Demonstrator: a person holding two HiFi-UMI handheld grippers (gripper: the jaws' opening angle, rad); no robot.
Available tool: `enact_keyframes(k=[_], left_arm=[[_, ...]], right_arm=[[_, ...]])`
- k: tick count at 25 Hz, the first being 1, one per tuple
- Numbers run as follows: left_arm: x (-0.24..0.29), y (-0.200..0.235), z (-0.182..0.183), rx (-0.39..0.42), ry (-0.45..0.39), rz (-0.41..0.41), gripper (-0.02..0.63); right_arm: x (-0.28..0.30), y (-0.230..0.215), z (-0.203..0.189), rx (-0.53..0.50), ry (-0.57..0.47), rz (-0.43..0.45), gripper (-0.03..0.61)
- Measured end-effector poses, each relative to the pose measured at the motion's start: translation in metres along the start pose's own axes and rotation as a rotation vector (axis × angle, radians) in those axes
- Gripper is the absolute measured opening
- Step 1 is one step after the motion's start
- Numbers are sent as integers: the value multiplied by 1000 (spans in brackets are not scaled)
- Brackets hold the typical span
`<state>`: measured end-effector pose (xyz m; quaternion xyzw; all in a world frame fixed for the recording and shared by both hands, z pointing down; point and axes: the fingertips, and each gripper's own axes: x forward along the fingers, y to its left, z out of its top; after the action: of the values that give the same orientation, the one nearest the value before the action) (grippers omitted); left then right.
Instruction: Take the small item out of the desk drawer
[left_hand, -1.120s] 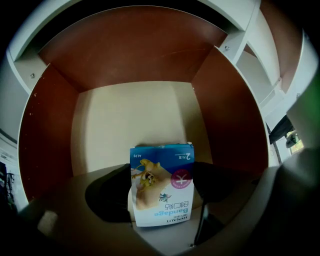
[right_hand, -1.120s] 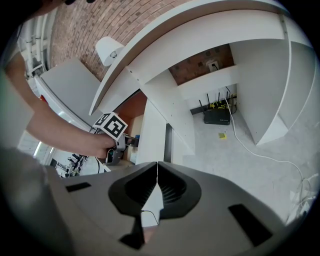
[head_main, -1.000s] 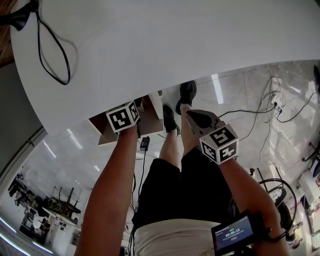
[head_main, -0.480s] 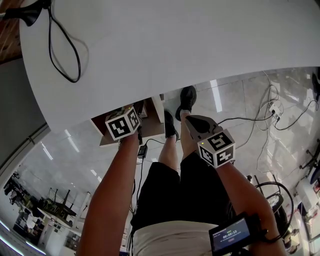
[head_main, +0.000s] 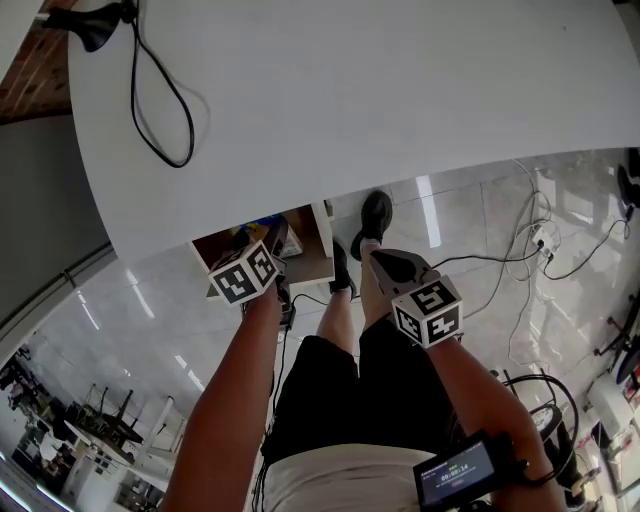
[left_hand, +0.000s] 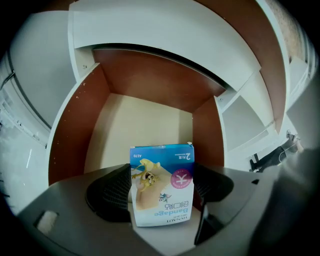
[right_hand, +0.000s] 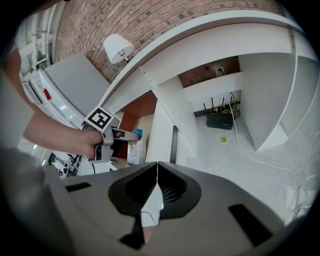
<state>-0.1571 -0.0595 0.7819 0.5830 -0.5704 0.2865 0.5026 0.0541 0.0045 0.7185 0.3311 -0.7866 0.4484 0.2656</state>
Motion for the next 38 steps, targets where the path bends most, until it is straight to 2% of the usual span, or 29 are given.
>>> enact_keyframes(k=[9,19,25,27,28,29,31,34,35,36,38], left_arm=[[-26,-3,13,-26,-39,-39,387],[-63,-2,9,-30,-49,-67,385],[-86,-10,15,-46,-90,-125,379],[-97,-10,16,-48,-103,-120,375],[-103,-6,17,-47,-118,-96,313],[-108,-2,20,-38,-137,-68,9],[-116,2,26,4,-164,-45,8],[-116,-1,29,36,-166,-81,21],[-115,-2,28,32,-161,-90,99],[-114,-3,26,31,-153,-94,140],[-111,-4,20,48,-137,-91,145]], right_arm=[[-3,12,14,-17,-8,-15,6],[-13,36,26,-39,-6,-15,6],[-20,46,32,-40,-17,-18,6],[-25,52,34,-39,-19,-19,6],[-27,55,35,-39,-19,-20,6],[-29,57,37,-40,-20,-20,6],[-29,62,39,-43,-22,-17,6],[-28,65,42,-45,-21,-11,6],[-29,66,42,-47,-20,-11,6],[-31,66,42,-49,-19,-11,6],[-34,66,39,-50,-15,-14,6]])
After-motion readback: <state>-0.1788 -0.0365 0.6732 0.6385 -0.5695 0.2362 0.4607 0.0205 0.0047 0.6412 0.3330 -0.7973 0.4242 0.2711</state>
